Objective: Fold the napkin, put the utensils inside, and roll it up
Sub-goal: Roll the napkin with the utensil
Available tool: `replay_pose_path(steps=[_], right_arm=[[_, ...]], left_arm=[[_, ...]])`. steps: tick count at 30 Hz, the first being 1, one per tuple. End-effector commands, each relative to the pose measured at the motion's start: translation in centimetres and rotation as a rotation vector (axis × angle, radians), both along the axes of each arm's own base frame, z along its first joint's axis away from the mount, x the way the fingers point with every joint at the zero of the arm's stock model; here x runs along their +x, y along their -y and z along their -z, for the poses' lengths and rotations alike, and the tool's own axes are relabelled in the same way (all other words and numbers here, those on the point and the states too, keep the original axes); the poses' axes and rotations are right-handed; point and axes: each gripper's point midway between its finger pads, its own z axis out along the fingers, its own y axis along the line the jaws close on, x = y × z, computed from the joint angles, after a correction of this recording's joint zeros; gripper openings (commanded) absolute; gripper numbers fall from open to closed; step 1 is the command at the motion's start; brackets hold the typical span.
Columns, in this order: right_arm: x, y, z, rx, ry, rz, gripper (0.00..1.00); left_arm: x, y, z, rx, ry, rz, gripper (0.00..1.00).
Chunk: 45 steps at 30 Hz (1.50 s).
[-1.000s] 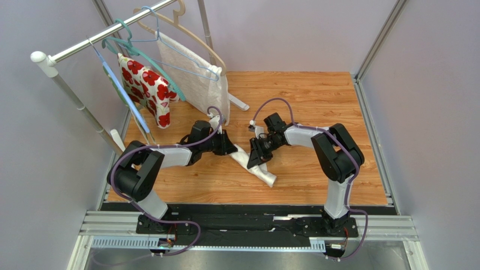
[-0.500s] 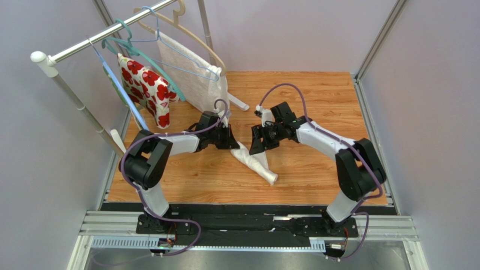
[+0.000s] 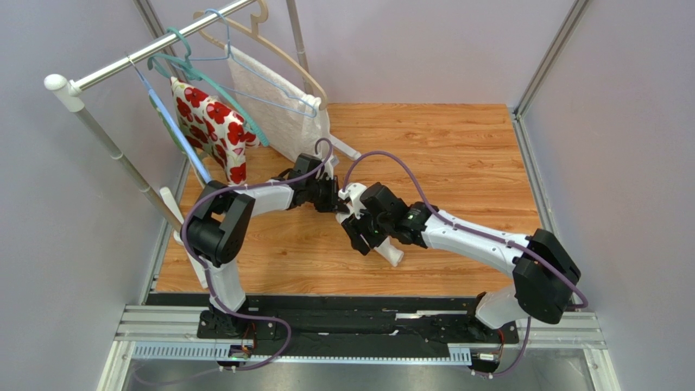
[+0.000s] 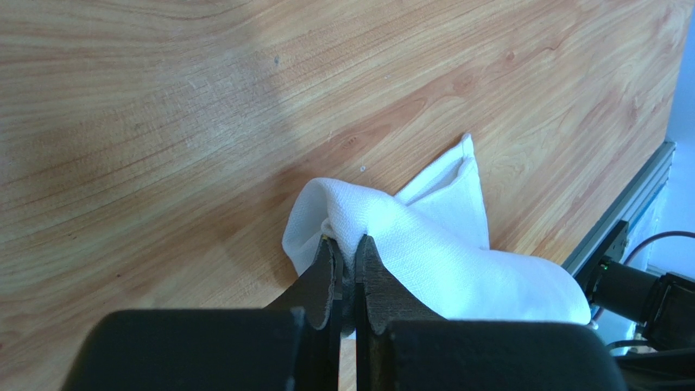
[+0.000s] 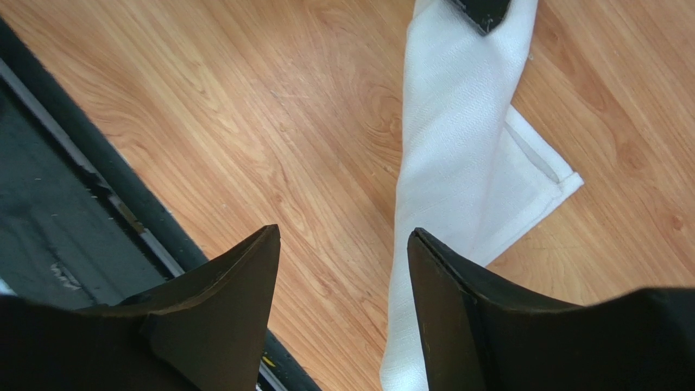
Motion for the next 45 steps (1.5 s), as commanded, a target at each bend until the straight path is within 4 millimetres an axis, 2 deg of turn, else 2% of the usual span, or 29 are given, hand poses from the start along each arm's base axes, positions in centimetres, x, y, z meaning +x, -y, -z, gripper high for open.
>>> replay_pose_path(steps=[1, 5, 12, 16, 22, 25, 27, 29, 30, 32, 33, 35, 36, 37, 39, 41, 45], right_arm=[[2.4, 0.6, 0.9, -0.084, 0.13, 0.05, 0.59], [2.5, 0.7, 2.9, -0.144, 0.118, 0.039, 0.57], [2.8, 0.8, 4.7, -0.184, 0.109, 0.039, 0.53], [3.5, 1.7, 6.1, -0.247, 0.124, 0.076, 0.54], [4.4, 2.6, 7.0, -0.281, 0.131, 0.124, 0.59], [4.7, 2.9, 7.5, -0.278, 0.114, 0.134, 0.59], [4.8, 3.0, 8.0, -0.275, 0.096, 0.141, 0.59], [4.8, 3.3, 8.7, -0.263, 0.055, 0.144, 0.56], [4.8, 3.2, 9.0, -0.252, 0.039, 0.143, 0.47], [4.5, 3.3, 9.5, -0.216, -0.026, 0.132, 0.4], [4.2, 3.0, 9.5, -0.189, -0.059, 0.121, 0.35], [3.7, 2.9, 9.6, -0.128, -0.139, 0.105, 0.32], [3.5, 2.9, 9.7, -0.111, -0.163, 0.1, 0.3], [3.2, 2.7, 9.6, -0.079, -0.201, 0.09, 0.3], [2.2, 2.3, 9.8, -0.031, -0.284, 0.059, 0.3], [2.1, 2.4, 9.9, 0.012, -0.344, 0.066, 0.29], [1.4, 1.7, 10.0, 0.134, -0.48, 0.044, 0.29]], left_arm=[[-0.9, -1.0, 1.9, 0.07, -0.063, 0.002, 0.0], [-0.8, -0.9, 1.5, 0.07, -0.058, 0.011, 0.0], [-0.9, -1.0, 1.4, 0.072, -0.056, 0.017, 0.0], [-0.9, -0.7, 1.0, 0.054, -0.044, 0.03, 0.0], [-0.4, -0.4, -0.6, 0.033, -0.001, 0.035, 0.2], [-0.2, -0.4, -0.9, 0.038, 0.006, 0.037, 0.36], [-0.2, -0.4, -1.1, 0.034, 0.008, 0.036, 0.4], [0.0, -0.4, -1.5, 0.031, 0.021, 0.032, 0.45], [0.1, -0.4, -2.0, 0.028, 0.036, 0.025, 0.47], [0.3, -0.7, -2.4, 0.04, 0.056, 0.01, 0.53], [0.4, -0.8, -3.4, 0.035, 0.083, 0.004, 0.55], [0.7, -1.4, -3.9, 0.051, 0.118, -0.02, 0.61], [0.8, -1.5, -5.0, 0.044, 0.15, -0.028, 0.62], [0.8, -1.7, -5.2, 0.049, 0.169, -0.032, 0.69], [1.0, -2.1, -6.2, 0.051, 0.216, -0.05, 0.7], [0.9, -2.3, -6.3, 0.048, 0.236, -0.048, 0.7], [0.4, -2.2, -5.3, 0.039, 0.22, -0.033, 0.7]])
